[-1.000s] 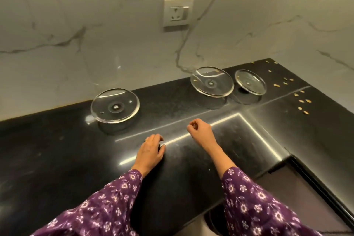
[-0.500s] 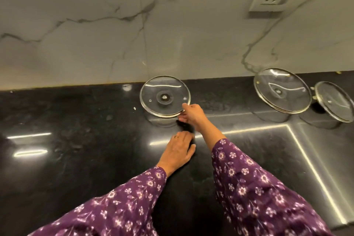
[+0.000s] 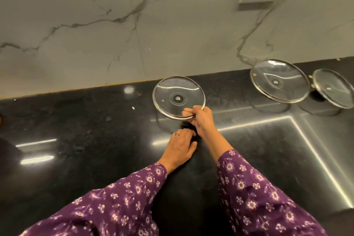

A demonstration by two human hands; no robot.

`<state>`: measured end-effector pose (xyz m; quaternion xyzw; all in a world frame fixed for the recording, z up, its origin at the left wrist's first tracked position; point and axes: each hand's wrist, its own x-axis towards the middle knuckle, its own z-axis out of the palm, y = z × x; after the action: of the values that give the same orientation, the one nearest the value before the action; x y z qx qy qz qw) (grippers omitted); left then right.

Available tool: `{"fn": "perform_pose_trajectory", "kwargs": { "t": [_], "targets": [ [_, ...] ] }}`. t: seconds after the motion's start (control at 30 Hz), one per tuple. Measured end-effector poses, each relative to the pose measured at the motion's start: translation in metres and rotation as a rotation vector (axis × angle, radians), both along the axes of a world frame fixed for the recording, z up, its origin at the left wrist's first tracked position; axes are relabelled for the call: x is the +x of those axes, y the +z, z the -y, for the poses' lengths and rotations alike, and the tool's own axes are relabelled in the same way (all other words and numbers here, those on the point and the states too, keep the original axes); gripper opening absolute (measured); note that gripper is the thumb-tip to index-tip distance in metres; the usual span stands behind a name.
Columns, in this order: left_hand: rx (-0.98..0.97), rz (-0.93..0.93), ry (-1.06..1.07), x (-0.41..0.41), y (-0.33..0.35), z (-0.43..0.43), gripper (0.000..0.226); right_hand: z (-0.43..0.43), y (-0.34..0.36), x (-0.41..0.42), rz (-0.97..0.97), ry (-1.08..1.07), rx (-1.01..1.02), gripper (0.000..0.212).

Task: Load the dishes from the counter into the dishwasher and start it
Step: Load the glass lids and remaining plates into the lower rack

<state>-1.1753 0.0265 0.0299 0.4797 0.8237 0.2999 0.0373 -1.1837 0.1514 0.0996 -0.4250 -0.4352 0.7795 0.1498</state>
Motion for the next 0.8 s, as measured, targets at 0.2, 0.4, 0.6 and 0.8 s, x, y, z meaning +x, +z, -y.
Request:
{"fn": "perform_pose_trajectory", "kwargs": {
  "t": [0.2, 0.4, 0.6, 0.8],
  "targets": [
    [0.051, 0.035, -0.074, 0.064, 0.014, -0.032, 0.028, -0.048, 0.019, 0.129, -0.078, -0.230, 0.183, 0.009],
    [0.009, 0.085, -0.318, 0.162, 0.014, -0.068, 0.023, -0.077, 0.022, 0.315, 0.163, -0.456, 0.421, 0.006],
    [-0.033, 0.069, -0.649, 0.302, 0.021, -0.103, 0.029, -0.032, 0.035, 0.522, 0.148, -0.843, 0.352, 0.011],
    [-0.079, 0.059, -0.965, 0.474, 0.015, -0.091, 0.019, 0.066, 0.032, 0.703, 0.178, -1.178, 0.290, 0.018]
  ]
}}
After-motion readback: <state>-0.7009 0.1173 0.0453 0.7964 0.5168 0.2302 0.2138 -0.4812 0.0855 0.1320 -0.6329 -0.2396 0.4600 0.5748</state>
